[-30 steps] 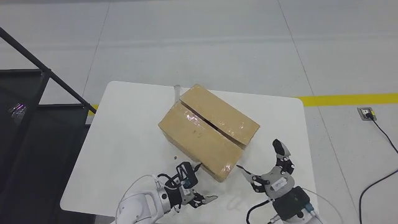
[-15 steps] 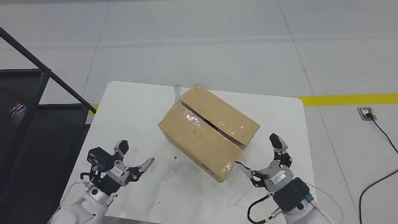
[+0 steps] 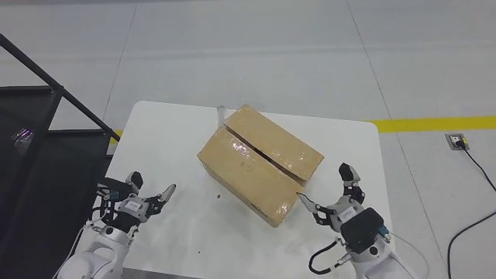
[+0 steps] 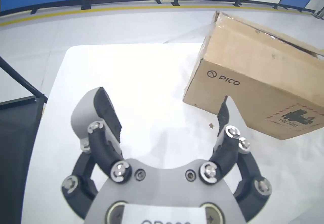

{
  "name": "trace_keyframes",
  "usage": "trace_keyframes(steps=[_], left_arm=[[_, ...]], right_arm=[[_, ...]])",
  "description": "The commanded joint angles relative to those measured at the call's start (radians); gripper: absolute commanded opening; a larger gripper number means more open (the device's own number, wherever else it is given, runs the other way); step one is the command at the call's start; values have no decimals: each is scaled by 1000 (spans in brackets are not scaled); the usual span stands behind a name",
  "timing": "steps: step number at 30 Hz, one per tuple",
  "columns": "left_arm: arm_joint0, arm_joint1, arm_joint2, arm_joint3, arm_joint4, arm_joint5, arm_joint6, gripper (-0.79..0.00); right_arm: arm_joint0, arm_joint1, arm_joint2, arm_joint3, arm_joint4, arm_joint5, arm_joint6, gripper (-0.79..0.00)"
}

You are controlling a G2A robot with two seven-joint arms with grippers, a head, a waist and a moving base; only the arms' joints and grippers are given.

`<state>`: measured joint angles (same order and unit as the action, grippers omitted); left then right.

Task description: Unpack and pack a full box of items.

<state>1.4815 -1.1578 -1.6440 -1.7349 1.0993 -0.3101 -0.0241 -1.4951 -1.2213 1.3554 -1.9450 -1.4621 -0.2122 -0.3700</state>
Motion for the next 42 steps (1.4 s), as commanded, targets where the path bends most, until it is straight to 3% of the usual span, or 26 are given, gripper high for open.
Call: trace_keyframes(steps=[1,6,13,18,22,27,32,38,42], left_arm=[[-90,-2,31,76,-8,2,-16,0],[-292,-13,127,287,20,8,-17,0],[-539,-43,269,573,22,2,28,0],[-679,-67,368,739,65,-51,82,0],[-751,-83,426,849,88,-102,139,0],[-773,-85,456,911,136,-177,201,0],[-743,-70,439,903,162,-260,242,0],[-660,-46,395,825,149,-343,252,0],[-586,-31,364,732,151,-351,241,0]], right_arm=[[30,-1,-5,16,65,-44,51,0],[55,1,10,26,163,-132,141,0],[-13,11,77,24,252,-224,104,0],[-56,19,119,15,280,-286,116,0],[-73,22,140,11,294,-301,129,0],[-81,24,153,12,307,-311,131,0],[-68,25,155,12,326,-324,134,0],[-32,26,140,24,334,-339,153,0],[-12,26,129,33,338,-343,161,0]])
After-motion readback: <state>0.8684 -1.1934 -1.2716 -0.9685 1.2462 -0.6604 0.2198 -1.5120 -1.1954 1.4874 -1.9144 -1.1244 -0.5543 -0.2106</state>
